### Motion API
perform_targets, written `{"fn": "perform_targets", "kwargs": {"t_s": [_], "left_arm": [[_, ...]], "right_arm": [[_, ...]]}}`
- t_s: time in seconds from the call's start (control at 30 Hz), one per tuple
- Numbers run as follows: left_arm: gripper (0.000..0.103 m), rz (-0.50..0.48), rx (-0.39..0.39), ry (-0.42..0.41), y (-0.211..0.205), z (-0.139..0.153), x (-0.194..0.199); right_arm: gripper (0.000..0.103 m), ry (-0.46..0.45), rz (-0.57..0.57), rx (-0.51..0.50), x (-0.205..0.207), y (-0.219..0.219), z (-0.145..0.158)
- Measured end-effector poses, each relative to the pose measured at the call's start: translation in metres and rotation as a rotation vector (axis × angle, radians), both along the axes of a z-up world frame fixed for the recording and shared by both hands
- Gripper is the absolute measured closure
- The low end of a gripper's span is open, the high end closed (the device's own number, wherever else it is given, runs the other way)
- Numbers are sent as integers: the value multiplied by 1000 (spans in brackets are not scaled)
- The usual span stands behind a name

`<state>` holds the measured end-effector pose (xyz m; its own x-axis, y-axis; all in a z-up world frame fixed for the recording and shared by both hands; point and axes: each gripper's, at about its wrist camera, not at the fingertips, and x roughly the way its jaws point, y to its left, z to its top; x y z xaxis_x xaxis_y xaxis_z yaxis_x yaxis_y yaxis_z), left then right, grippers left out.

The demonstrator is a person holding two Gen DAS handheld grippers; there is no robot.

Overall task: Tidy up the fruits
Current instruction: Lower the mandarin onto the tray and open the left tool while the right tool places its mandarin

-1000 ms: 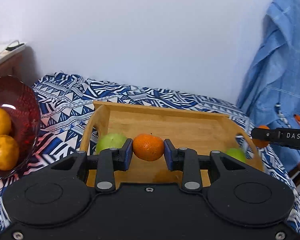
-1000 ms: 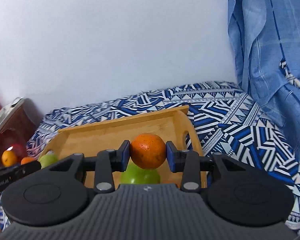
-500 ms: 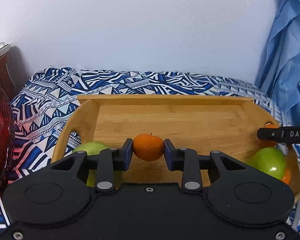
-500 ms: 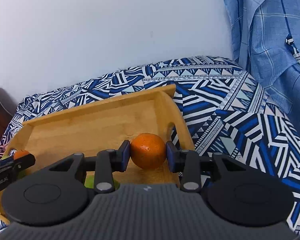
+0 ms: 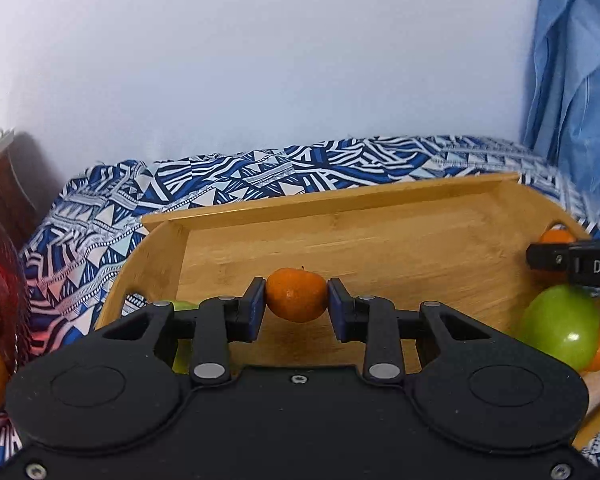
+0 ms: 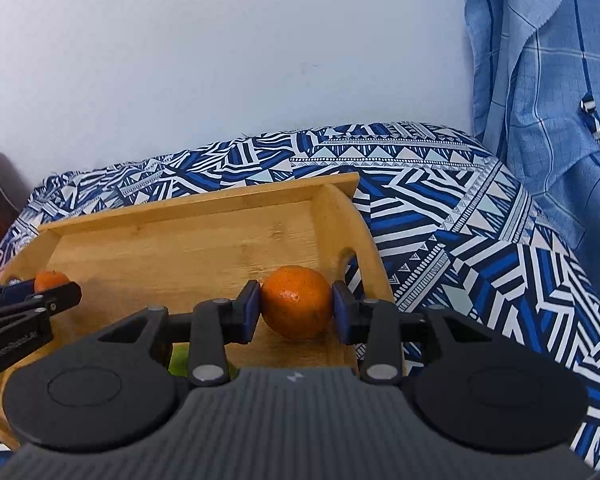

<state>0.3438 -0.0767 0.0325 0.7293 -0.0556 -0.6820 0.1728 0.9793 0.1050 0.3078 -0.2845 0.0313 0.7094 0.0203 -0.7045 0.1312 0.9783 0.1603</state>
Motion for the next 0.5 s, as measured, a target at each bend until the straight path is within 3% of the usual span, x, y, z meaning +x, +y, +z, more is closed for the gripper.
{"fn": "perform_targets", "kwargs": {"t_s": [0.13, 0.37, 0.4, 0.5], "left_arm": [[72, -15, -14, 16, -7, -3, 1], [71, -7, -43, 30, -11, -11, 1], [71, -4, -48, 32, -11, -11, 1], [71, -4, -72, 48, -8, -9, 2]], "right_arm": [[60, 6, 0, -18, 0, 3, 1], [49, 13, 2, -4, -3, 1, 2], [43, 14, 3, 0, -4, 1, 3], [40, 3, 10, 6, -9, -1, 8]]}}
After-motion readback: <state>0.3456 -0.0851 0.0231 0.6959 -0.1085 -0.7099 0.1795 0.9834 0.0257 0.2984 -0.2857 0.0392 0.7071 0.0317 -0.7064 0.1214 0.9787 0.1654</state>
